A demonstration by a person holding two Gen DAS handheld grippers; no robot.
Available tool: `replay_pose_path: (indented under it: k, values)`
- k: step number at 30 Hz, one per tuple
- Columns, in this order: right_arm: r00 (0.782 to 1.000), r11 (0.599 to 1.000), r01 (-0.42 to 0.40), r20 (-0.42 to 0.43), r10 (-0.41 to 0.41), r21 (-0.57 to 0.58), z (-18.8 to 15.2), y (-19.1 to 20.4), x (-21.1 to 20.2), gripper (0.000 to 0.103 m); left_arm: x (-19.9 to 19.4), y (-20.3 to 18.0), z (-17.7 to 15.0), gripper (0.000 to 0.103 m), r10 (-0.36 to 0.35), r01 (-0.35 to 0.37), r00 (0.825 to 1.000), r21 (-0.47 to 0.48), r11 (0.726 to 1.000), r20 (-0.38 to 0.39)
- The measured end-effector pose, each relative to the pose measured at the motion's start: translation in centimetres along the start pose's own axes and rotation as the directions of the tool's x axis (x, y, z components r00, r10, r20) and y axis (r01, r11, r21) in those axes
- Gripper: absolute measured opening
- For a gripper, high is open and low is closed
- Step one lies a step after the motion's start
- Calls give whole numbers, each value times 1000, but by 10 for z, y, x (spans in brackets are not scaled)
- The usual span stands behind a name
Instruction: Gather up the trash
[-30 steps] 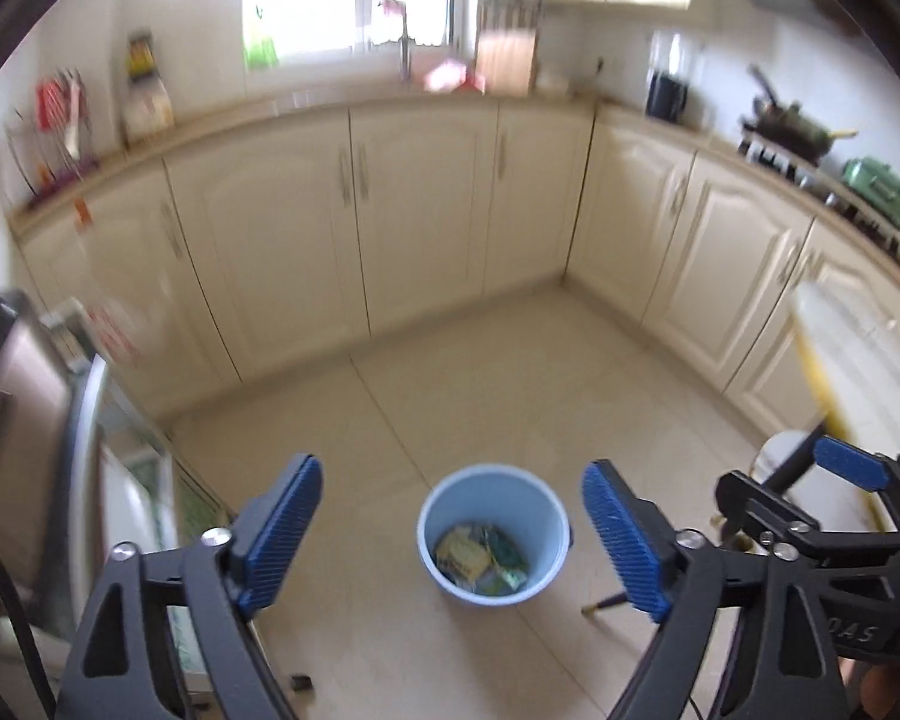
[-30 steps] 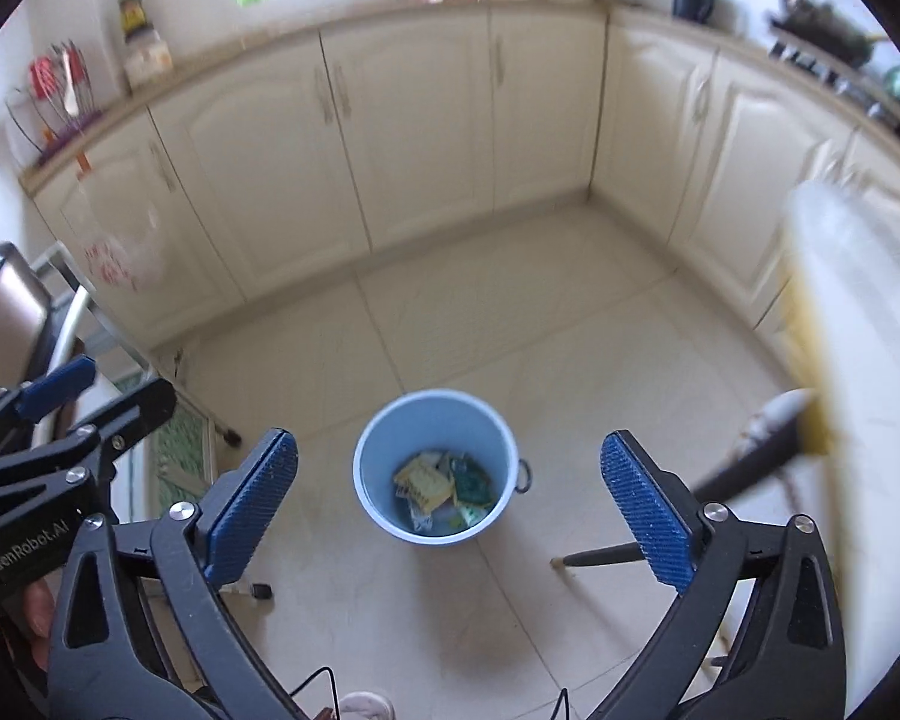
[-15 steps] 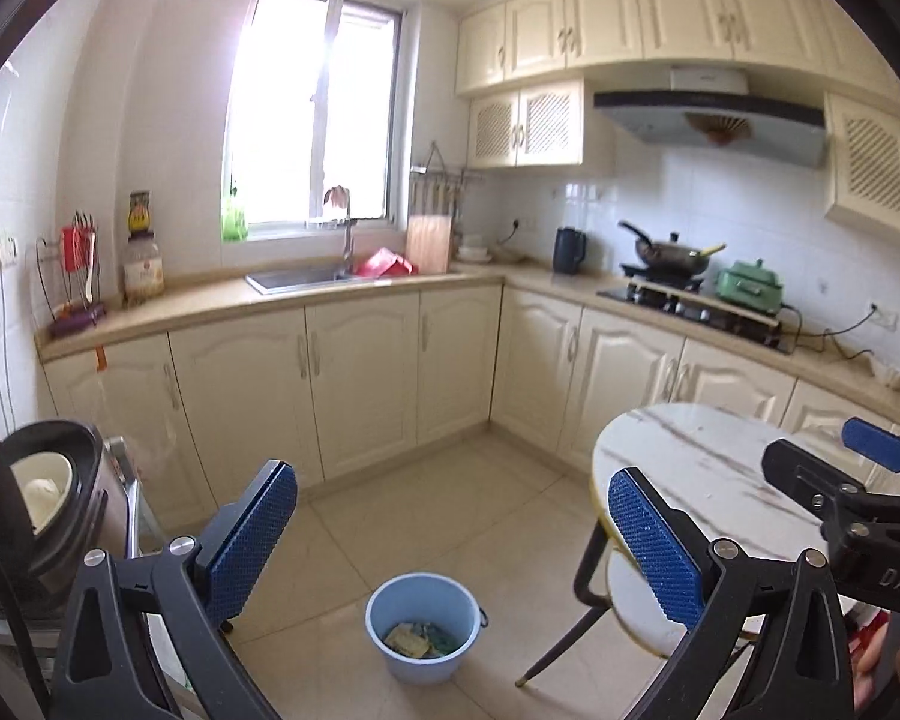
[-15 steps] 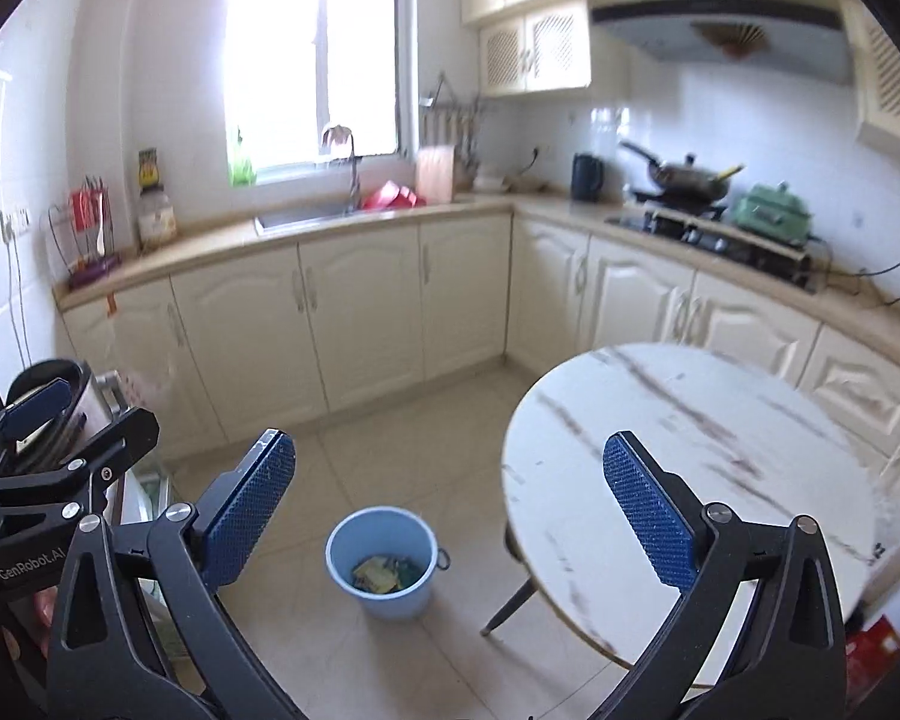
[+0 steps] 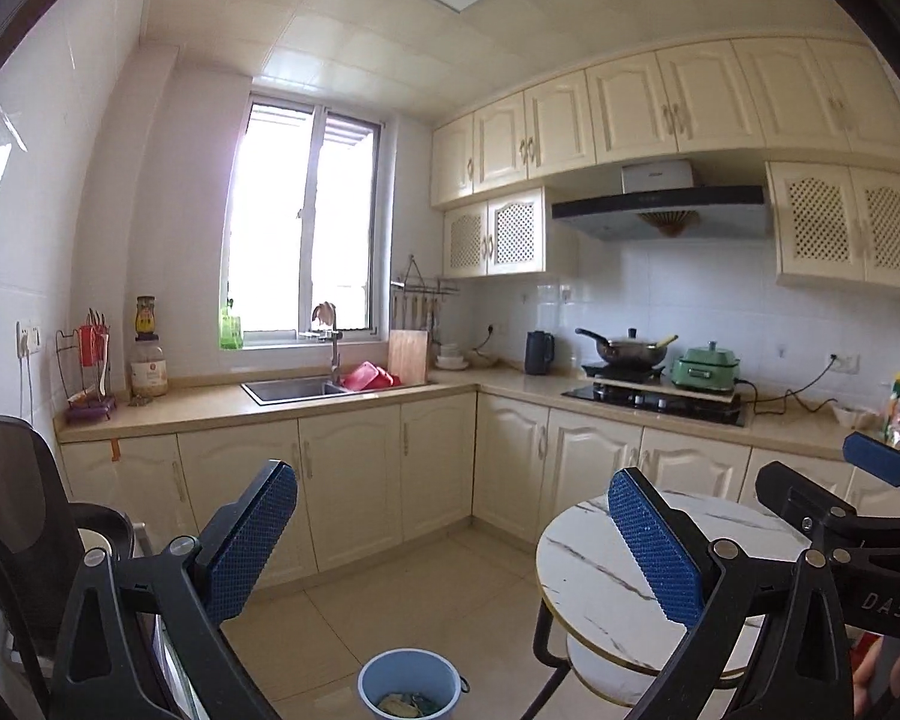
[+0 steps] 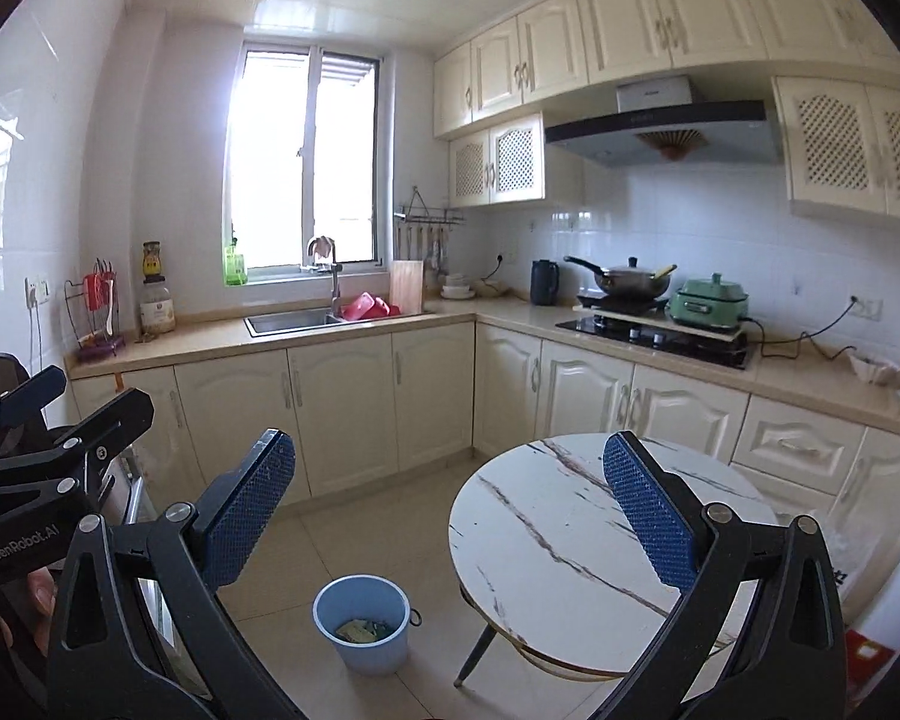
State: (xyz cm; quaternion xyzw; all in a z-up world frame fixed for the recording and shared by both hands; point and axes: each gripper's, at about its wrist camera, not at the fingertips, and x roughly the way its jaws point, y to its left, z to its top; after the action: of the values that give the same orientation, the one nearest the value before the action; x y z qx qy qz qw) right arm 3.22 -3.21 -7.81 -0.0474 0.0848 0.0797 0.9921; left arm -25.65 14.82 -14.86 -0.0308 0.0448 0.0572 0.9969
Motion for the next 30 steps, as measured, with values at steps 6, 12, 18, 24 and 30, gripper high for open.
replay_pose_path:
  k: [6, 12, 18, 24, 30]
  values:
    - [998, 1000, 16, 53, -16, -2, 3, 7, -28, 103, -37, -2, -33, 102, 5, -6, 1000, 25, 1000, 29]
    - [996, 1000, 25, 83, -23, -13, 0, 13, -40, 103, -58, -3, -41, 102, 6, -7, 999, 21, 1000, 40]
    - [995, 999, 38, 90, -36, -19, -2, 17, -44, 103, -49, -1, -35, 102, 10, -10, 999, 10, 1000, 36]
    - [996, 999, 35, 83, -33, -18, -4, 14, -42, 103, -43, -3, -27, 102, 7, -7, 999, 11, 1000, 32]
    - [996, 999, 40, 75, -39, -10, -5, 9, -40, 103, -34, -4, -16, 102, 3, -4, 1000, 19, 1000, 21]
